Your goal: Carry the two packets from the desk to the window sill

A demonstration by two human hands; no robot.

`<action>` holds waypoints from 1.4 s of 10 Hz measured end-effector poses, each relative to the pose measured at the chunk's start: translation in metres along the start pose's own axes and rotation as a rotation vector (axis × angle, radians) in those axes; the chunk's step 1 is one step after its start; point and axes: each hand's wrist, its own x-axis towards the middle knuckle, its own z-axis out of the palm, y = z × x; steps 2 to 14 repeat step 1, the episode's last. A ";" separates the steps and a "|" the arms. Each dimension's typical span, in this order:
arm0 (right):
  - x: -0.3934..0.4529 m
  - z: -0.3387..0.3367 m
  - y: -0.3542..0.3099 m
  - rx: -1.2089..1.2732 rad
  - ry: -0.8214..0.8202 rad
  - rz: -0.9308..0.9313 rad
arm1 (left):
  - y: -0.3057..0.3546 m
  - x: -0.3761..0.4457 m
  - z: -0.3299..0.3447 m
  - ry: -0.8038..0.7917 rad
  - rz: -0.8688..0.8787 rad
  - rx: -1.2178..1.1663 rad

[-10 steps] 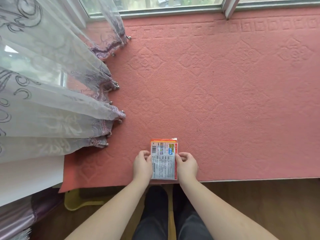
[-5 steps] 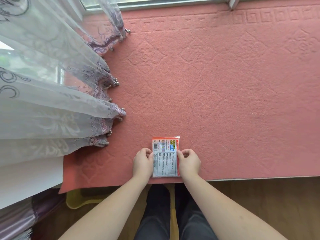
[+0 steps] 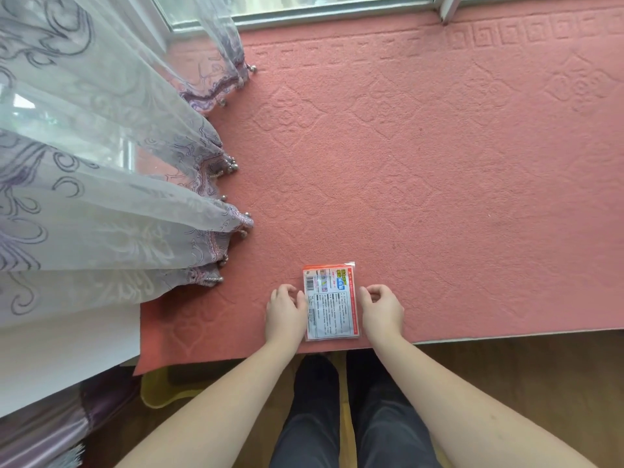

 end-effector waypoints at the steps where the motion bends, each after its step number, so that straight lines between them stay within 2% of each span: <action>1: -0.020 -0.014 -0.001 -0.064 -0.086 -0.123 | 0.006 -0.013 -0.014 -0.076 0.142 0.050; 14: -0.020 -0.014 -0.001 -0.064 -0.086 -0.123 | 0.006 -0.013 -0.014 -0.076 0.142 0.050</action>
